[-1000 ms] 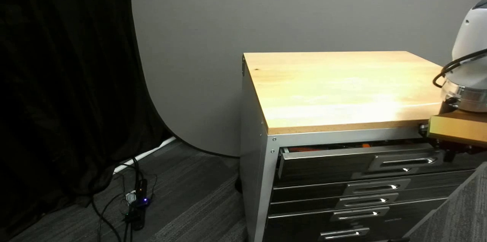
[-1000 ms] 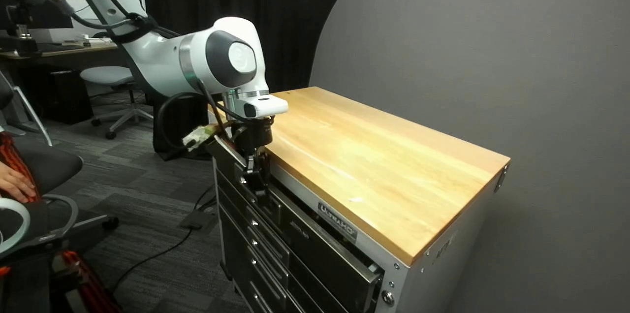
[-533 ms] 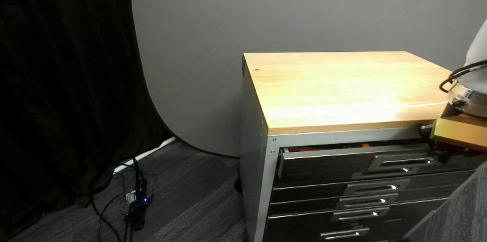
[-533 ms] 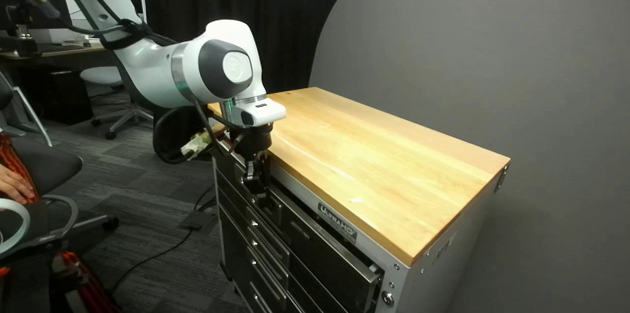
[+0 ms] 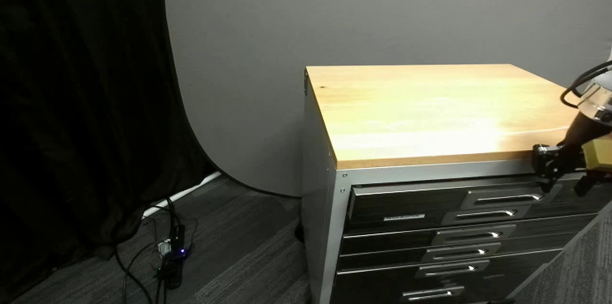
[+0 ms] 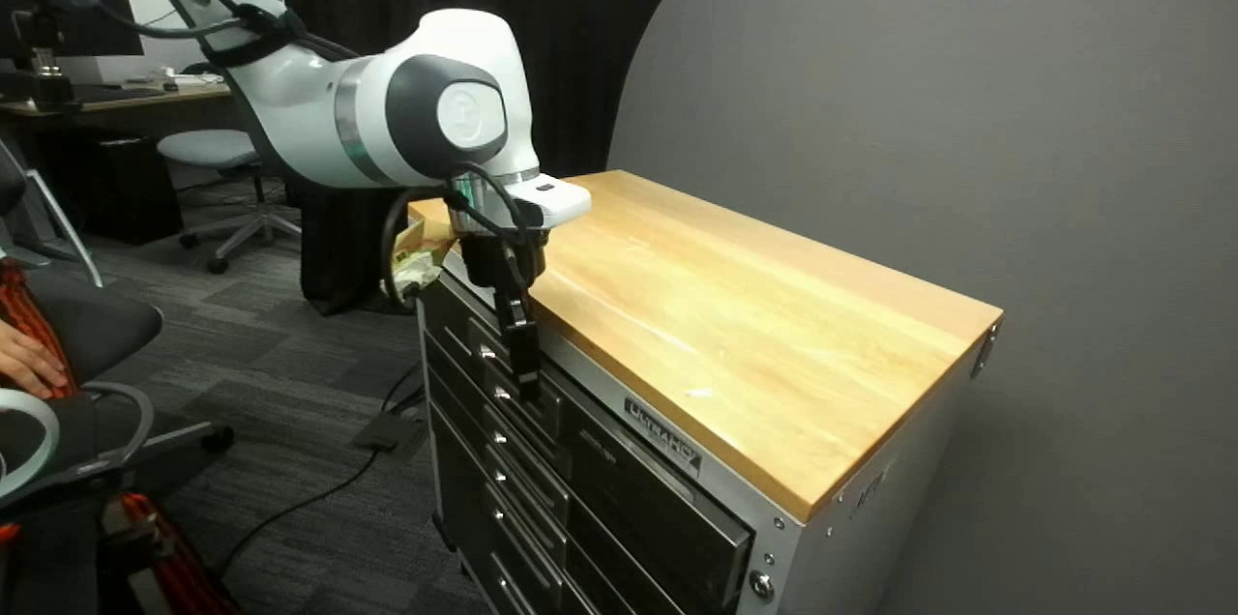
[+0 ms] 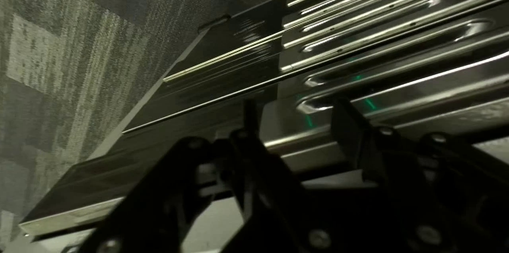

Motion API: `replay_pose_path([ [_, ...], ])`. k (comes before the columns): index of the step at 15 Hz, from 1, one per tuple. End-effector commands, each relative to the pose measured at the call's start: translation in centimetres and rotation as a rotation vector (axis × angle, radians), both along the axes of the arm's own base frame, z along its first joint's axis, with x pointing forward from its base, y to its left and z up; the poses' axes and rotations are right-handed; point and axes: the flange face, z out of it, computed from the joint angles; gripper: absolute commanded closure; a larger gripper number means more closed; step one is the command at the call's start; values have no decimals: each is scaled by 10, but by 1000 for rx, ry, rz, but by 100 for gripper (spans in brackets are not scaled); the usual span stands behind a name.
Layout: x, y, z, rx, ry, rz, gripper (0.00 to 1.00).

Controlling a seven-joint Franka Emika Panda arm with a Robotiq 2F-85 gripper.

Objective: Put the screwdriver in the drawer and close it

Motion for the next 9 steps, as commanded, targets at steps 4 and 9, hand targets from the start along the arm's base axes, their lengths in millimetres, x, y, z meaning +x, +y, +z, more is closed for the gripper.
replay_pose_path([
  [4, 9, 9, 31, 143, 63, 324, 0],
  [9, 15, 26, 95, 230, 161, 553, 0],
])
